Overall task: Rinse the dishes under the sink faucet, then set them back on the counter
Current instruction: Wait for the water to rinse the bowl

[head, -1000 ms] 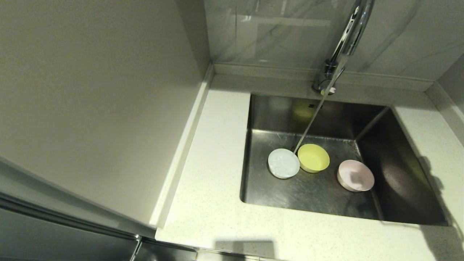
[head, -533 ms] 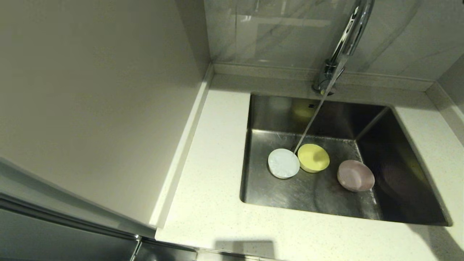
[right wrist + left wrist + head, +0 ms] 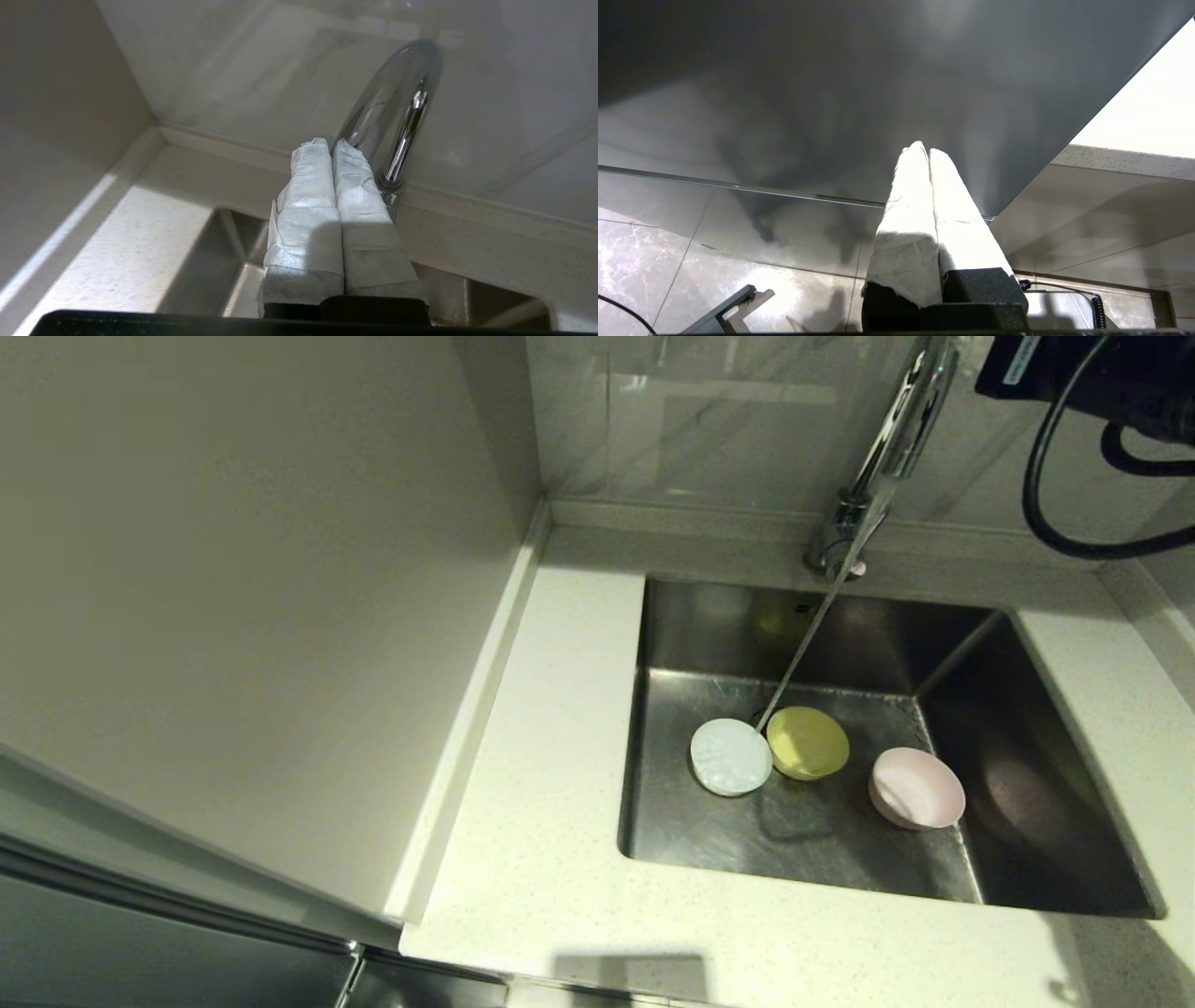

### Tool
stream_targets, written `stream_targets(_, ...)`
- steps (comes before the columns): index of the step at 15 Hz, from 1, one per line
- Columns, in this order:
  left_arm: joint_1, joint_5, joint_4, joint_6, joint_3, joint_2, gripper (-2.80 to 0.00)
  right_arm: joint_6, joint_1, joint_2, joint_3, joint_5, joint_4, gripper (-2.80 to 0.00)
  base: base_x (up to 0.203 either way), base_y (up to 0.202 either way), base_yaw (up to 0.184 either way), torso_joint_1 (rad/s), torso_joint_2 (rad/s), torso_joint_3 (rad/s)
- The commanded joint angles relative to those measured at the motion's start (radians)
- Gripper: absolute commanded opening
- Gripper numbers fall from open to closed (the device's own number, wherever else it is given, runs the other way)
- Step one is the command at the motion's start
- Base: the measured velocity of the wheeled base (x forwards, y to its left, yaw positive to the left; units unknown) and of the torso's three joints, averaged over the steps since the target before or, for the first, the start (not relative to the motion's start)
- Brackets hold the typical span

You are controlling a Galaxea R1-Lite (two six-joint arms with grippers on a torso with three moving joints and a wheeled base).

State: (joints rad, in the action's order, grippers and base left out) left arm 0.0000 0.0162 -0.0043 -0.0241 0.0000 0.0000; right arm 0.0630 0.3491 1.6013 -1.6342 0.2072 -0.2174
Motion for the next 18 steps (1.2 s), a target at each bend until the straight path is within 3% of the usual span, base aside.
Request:
stream_targets(1,0.000,0.001,0.000,0.000,0.000,-0.002,-2.80,0.006,0.004,0.068,-0.036,0.001,-0.011,-2.80,0.000,0.000,0.000,0.000,0.00,0.000)
stream_targets(9,0.000,0.001,0.000,0.000,0.000,-0.002,-2.80,0.019,0.014,0.149,-0.120,0.003,-0.047,-2.80,0.000,0.000,0.000,0.000,0.00,0.000)
stream_targets(18,0.000,0.001,0.000,0.000,0.000,-0.002,-2.80,0.168,-0.006,0.142,-0.125,0.057,-0.107,-2.80,0.000,0.000,0.000,0.000,0.00,0.000)
